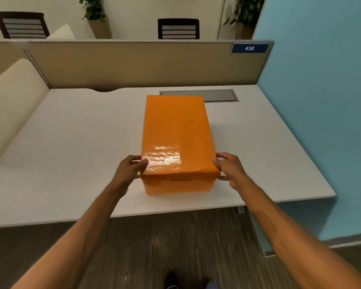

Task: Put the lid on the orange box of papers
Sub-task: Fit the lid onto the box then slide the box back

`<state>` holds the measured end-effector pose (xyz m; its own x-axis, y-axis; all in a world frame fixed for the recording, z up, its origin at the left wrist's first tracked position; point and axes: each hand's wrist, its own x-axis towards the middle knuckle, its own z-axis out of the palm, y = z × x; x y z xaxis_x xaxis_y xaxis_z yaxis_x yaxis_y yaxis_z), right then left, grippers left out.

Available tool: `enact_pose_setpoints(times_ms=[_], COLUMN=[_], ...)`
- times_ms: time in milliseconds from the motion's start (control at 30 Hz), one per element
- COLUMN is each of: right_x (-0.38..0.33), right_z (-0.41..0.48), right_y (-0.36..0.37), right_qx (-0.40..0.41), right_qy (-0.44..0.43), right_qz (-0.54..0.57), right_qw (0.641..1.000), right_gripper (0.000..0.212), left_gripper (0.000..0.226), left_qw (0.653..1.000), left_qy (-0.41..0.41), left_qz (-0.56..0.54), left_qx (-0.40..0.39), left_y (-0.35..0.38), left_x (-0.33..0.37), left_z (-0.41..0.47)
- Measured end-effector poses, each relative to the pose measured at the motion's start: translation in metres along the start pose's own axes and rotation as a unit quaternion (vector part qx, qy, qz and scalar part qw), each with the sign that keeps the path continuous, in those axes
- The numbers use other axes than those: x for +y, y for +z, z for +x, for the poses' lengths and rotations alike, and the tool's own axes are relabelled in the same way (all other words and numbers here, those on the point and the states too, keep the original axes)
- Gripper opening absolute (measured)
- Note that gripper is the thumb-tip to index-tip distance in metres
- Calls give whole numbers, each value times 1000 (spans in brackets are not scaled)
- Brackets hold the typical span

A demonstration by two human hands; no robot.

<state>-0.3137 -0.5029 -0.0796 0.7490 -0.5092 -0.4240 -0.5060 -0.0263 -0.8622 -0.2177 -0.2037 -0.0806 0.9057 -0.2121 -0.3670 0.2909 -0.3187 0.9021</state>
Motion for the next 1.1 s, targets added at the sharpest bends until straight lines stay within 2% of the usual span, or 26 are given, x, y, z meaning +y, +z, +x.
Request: enact_pose_setpoints(times_ms=[267, 500, 633, 900, 1100], right_x=[-14, -51, -76, -115, -135], right_z=[20, 57, 91, 170, 208], right_y=[4, 16, 23, 31, 33], right_qx=[28, 37, 27, 26, 24], right_qy=[-28, -143, -183, -162, -175], right_qz=[-3, -121, -145, -123, -122], right_qw=[999, 982, 972, 979, 977], right_gripper=[56, 57, 54, 52, 50], left_gripper=[69, 75, 69, 52, 55], left_qw=[999, 999, 1000, 999, 998], left_qy=[-17, 21, 21, 9, 16], left_qz=[-34, -21, -21, -33, -32], left_qx=[-20, -31, -4, 26, 50], left_y=[-3, -6, -1, 3, 2], left_x=[15, 44, 65, 100, 117], left_z=[27, 69, 103, 174, 209])
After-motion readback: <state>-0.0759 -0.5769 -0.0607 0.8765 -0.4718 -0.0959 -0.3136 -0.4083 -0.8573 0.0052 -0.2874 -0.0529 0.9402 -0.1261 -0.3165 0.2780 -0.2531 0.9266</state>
